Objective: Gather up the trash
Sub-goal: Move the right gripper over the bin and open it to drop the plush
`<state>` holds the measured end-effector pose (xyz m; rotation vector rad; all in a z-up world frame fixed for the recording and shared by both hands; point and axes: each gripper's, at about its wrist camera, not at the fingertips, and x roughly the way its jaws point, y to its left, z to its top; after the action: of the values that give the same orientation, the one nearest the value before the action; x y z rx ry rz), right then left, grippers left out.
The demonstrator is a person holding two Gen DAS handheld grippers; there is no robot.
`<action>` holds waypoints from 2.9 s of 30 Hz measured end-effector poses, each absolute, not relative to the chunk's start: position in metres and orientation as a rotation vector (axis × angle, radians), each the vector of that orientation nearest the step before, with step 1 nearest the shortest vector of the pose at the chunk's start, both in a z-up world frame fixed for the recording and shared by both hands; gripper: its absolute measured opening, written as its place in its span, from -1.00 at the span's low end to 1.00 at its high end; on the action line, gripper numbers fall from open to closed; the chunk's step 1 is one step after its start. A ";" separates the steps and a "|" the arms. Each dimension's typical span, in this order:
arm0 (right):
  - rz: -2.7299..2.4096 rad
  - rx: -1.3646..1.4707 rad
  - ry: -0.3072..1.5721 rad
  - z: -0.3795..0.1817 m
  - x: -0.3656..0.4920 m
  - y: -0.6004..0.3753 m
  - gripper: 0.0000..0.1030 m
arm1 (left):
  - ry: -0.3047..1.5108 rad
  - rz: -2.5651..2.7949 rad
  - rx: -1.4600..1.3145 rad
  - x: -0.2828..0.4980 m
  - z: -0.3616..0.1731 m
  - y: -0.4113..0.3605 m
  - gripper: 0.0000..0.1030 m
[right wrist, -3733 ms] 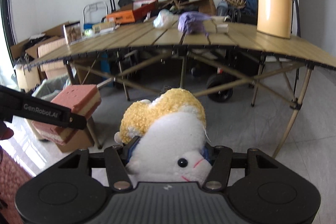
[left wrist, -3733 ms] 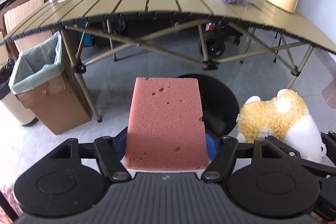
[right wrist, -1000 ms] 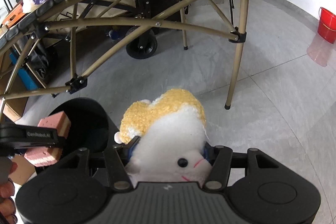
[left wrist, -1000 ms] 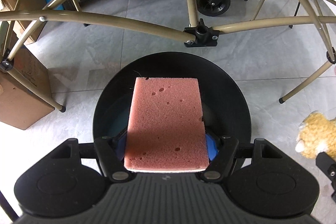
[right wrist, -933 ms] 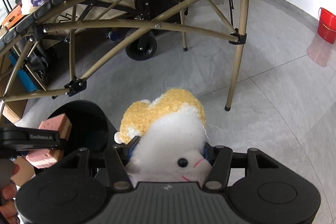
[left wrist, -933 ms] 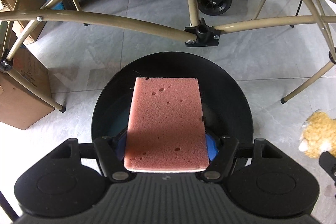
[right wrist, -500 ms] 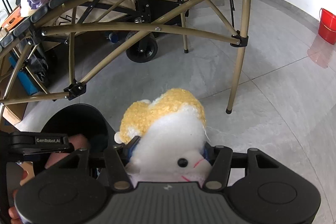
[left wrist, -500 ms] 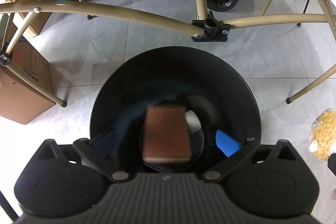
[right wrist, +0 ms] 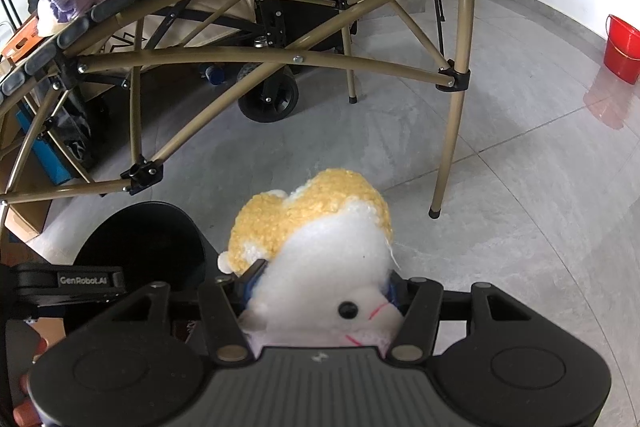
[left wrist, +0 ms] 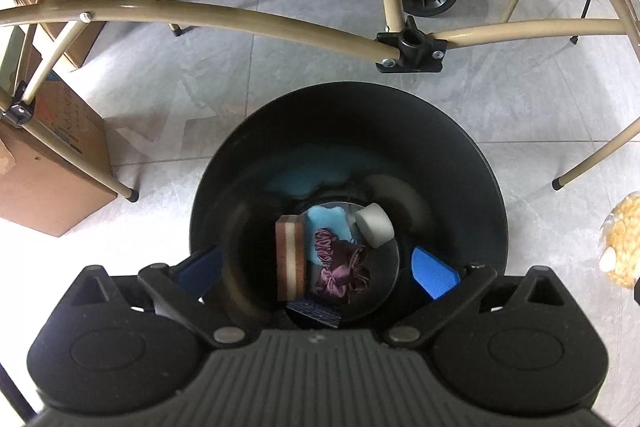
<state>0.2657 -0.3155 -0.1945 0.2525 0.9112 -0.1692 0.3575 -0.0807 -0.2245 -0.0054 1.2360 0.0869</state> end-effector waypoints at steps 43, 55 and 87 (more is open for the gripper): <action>0.108 0.141 0.980 -0.197 0.302 -0.161 0.08 | 1.131 0.233 -0.101 0.303 -0.161 0.055 1.00; 0.114 0.110 1.063 -0.231 0.320 -0.124 0.08 | 1.157 0.333 -0.083 0.302 -0.170 0.095 1.00; 0.064 0.088 1.126 -0.252 0.331 -0.128 0.10 | 1.234 0.190 0.068 0.308 -0.209 0.061 1.00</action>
<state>0.3307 -0.1278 -0.2519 0.0884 1.1256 0.0644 0.3076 0.0608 -0.2088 0.0680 1.2344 0.1895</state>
